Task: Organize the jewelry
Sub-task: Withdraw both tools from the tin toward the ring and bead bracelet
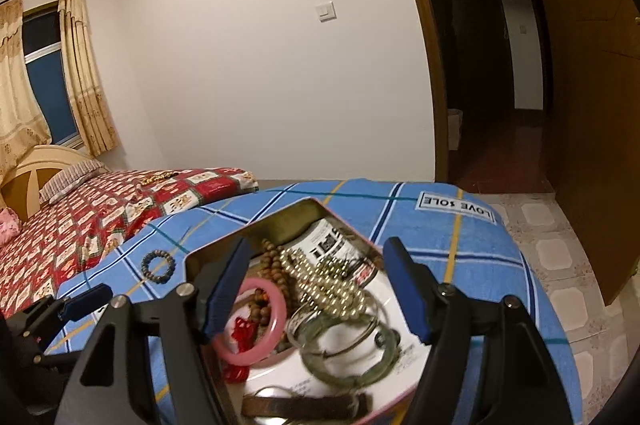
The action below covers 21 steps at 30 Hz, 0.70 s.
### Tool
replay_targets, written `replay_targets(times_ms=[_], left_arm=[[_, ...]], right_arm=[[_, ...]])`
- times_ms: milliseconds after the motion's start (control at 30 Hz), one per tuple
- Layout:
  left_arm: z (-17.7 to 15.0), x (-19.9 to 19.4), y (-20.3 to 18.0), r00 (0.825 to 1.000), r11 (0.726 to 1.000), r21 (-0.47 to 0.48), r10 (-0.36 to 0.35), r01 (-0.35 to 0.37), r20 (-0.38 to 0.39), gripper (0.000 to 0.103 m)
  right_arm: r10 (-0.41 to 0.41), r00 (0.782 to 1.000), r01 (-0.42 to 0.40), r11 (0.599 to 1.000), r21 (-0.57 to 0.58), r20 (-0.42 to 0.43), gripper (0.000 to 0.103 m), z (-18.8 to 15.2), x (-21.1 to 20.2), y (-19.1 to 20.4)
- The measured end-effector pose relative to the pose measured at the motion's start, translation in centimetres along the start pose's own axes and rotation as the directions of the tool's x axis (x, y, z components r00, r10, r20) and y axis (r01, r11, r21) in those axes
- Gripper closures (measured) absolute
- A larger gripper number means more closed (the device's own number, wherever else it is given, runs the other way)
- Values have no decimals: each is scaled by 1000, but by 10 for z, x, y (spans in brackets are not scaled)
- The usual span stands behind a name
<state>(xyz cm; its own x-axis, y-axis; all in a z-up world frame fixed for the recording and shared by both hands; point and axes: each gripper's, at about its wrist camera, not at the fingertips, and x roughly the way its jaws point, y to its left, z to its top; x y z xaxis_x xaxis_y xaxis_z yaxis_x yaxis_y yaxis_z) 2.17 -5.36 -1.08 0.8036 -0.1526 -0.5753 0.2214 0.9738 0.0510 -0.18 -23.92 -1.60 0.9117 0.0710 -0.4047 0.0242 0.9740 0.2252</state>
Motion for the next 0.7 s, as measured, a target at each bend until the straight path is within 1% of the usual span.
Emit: replay_targets(times_ms=[333, 700], left_arm=[[-6, -7, 13, 999, 999, -11, 40, -40, 3, 39], [-11, -11, 24, 999, 998, -28, 49, -50, -7, 39]], right_arm=[[-8, 1000, 7, 999, -47, -6, 30, -10, -8, 18], [11, 1000, -11, 1000, -23, -17, 30, -19, -15, 26]])
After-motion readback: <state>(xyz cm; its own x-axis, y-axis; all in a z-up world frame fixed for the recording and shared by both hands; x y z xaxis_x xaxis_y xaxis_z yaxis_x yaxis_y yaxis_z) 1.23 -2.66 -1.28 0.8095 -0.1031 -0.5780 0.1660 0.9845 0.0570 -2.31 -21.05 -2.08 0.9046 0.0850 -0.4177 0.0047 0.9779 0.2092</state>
